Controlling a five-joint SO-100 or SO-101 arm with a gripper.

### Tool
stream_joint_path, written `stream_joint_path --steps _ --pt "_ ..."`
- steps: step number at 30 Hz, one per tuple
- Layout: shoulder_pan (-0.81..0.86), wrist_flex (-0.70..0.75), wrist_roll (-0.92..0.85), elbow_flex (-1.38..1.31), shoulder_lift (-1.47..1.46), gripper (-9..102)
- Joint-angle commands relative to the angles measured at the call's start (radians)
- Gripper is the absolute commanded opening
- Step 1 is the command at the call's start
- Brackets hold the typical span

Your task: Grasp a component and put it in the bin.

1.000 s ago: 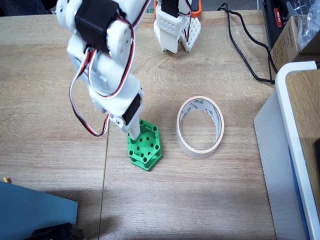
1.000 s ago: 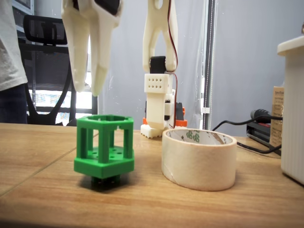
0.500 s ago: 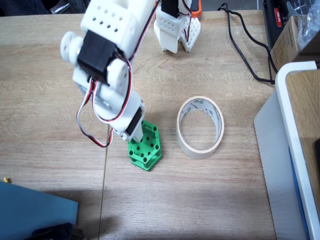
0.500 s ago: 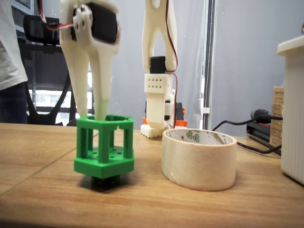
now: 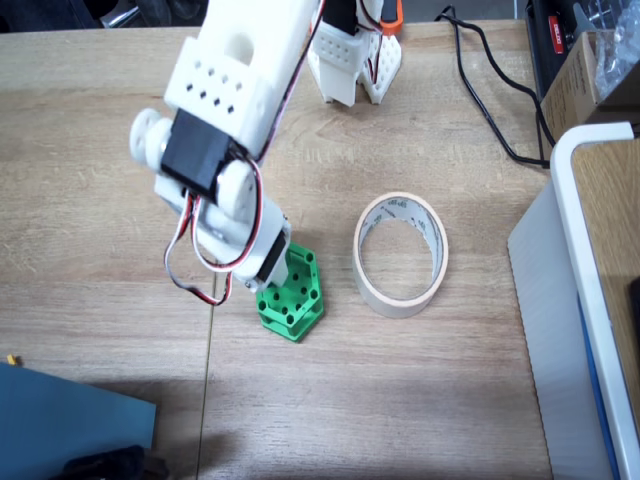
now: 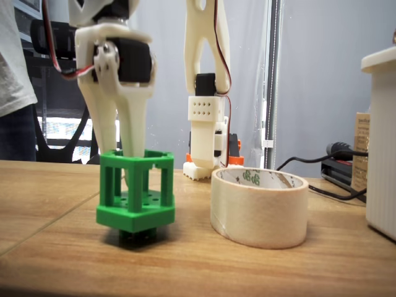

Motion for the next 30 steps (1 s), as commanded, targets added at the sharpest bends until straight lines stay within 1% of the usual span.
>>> stream_joint_path --steps 1,6,14,24,30 --pt "-0.003 0.006 0.012 -0.055 0.014 7" --pt "0.000 0.006 0.012 -0.055 0.021 0" --pt "0.009 0.006 0.014 -0.072 0.038 0" --pt "-0.012 0.006 0.014 -0.064 0.307 0" --pt "-0.100 0.006 0.014 -0.060 0.425 0"
